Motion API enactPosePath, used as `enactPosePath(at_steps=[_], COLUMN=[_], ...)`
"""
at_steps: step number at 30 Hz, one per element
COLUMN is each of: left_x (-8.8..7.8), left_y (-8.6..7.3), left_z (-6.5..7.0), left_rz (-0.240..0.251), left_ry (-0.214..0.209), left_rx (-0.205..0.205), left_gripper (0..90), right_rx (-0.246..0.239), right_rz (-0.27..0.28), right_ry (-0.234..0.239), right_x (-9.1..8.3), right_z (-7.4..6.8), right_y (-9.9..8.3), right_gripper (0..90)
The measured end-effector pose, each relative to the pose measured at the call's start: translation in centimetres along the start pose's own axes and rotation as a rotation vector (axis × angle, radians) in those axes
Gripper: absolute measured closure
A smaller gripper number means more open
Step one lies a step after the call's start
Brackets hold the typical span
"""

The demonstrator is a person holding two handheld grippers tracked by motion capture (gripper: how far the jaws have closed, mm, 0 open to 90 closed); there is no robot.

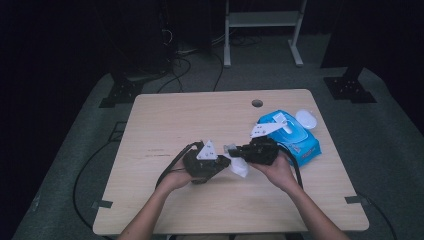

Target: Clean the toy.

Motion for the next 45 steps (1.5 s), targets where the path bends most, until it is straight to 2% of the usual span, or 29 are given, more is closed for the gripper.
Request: enactPosePath(at_steps=[3,5,8,11,14,18,23,26,32,38,41,45], left_x=[-0.2,-0.5,-0.9,-1.2,-1.4,-1.4,-1.3,-1.4,-1.7,-1.8,-1.6,-1.6], left_y=[0.3,0.4,0.5,0.4,0.4,0.4,0.6,0.6,0.3,0.3,0.4,0.7], left_z=[0.0,0.0,-0.1,-0.2,-0.2,-0.1,0.0,0.0,-0.1,-0.2,-0.2,-0.2], left_rz=[0.039,0.069,0.088,0.113,0.124,0.122,0.124,0.129,0.139,0.139,0.134,0.142], left_ry=[0.008,0.012,0.03,0.036,0.049,0.045,0.047,0.052,0.05,0.052,0.055,0.05], left_rx=[-0.006,-0.013,-0.016,-0.031,-0.036,-0.036,-0.024,-0.026,-0.03,-0.029,-0.028,-0.022], left_gripper=[63.5,63.6,63.8,64.0,64.3,64.4,64.4,64.5,64.5,64.5,64.6,64.6], right_rx=[-0.009,-0.011,-0.014,-0.007,0.021,0.036,0.006,-0.015,0.047,0.12,0.135,0.111], right_rz=[-0.011,-0.023,-0.046,-0.048,-0.046,-0.055,-0.028,-0.034,-0.02,-0.02,-0.004,0.025], right_ry=[0.037,0.048,0.053,0.048,0.043,0.028,0.081,0.081,0.048,0.057,0.067,0.083], right_x=[0.5,0.9,1.4,1.2,0.8,0.6,1.0,1.4,0.8,1.1,0.9,0.5], right_z=[-0.9,-1.2,-1.3,-0.9,0.0,0.6,-1.1,-1.6,0.6,2.2,2.1,1.3], right_y=[1.2,1.4,1.4,1.1,0.6,0.1,1.1,1.2,0.0,-1.9,-1.8,-0.5], right_gripper=[84.3,84.3,84.3,84.3,84.3,84.3,84.3,84.3,84.3,84.3,84.3,84.3])
Point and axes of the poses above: each handheld gripper's, and its own axes: x roughly forward along the jaws, y roughly out of its top, z roughly to its right, the point moved 8 cm from there along x, roughly forward along the jaws, and after that the axes turned 9 degrees about x, right-handed, at the moved point
